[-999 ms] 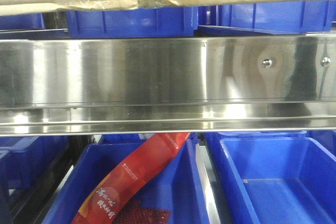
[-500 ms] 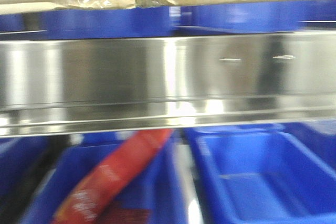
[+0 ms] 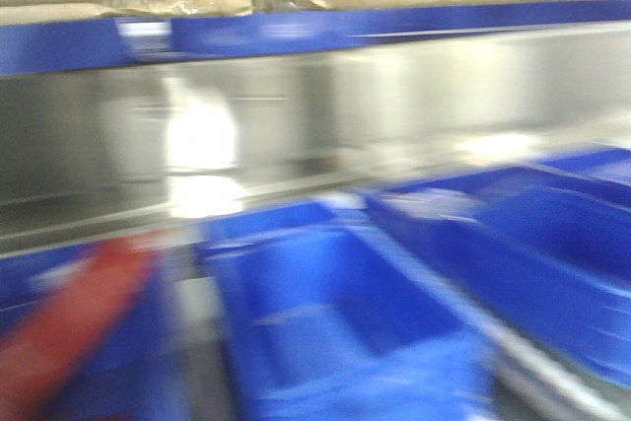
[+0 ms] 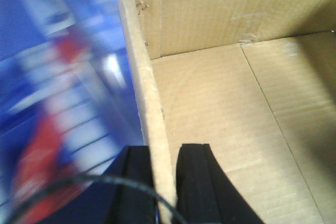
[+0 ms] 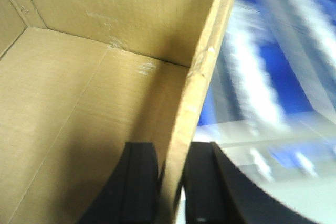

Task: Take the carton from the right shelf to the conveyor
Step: 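Hold the carton with both grippers while the base turns away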

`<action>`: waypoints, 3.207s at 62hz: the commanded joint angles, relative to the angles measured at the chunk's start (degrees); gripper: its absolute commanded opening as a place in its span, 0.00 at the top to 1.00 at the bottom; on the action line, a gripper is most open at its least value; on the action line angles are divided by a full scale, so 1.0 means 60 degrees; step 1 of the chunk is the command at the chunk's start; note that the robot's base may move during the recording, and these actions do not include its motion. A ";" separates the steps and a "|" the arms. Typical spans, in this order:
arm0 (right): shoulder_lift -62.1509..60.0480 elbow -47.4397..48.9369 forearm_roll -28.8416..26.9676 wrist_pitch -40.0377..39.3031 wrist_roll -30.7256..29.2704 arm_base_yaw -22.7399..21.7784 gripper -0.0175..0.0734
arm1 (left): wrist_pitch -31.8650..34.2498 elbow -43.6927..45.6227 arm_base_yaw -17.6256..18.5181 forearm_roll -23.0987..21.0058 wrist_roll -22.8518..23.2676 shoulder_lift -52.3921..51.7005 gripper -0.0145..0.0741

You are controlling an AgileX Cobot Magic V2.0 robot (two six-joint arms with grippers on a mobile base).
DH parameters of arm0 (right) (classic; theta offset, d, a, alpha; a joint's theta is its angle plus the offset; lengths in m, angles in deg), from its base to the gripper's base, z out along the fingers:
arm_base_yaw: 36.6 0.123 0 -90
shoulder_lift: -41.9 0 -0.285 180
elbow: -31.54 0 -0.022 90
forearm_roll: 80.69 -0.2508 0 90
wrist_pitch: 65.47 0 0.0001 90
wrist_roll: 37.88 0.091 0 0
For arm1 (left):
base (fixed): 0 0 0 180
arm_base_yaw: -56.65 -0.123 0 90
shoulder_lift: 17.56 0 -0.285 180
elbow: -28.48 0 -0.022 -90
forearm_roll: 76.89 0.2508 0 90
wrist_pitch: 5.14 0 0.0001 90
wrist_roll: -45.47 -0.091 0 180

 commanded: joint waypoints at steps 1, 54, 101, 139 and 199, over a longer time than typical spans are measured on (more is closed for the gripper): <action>-0.0113 0.0027 -0.0120 -0.0311 -0.0241 -0.0005 0.88 | 0.0516 0.0076 0.0075 -0.0196 -0.0088 -0.0137 0.85; -0.0113 0.0027 -0.0120 -0.0311 -0.0241 -0.0005 0.88 | 0.0516 0.0076 0.0075 -0.0196 -0.0088 -0.0137 0.85; -0.0113 0.0027 -0.0120 -0.0311 -0.0241 -0.0005 0.88 | 0.0516 0.0076 0.0075 -0.0196 -0.0088 -0.0137 0.85; -0.0113 0.0027 -0.0120 -0.0311 -0.0241 -0.0005 0.88 | 0.0516 0.0076 0.0075 -0.0196 -0.0088 -0.0137 0.85; -0.0113 0.0027 -0.0120 -0.0311 -0.0241 -0.0005 0.88 | 0.0533 0.0076 0.0075 -0.0199 -0.0088 -0.0137 0.85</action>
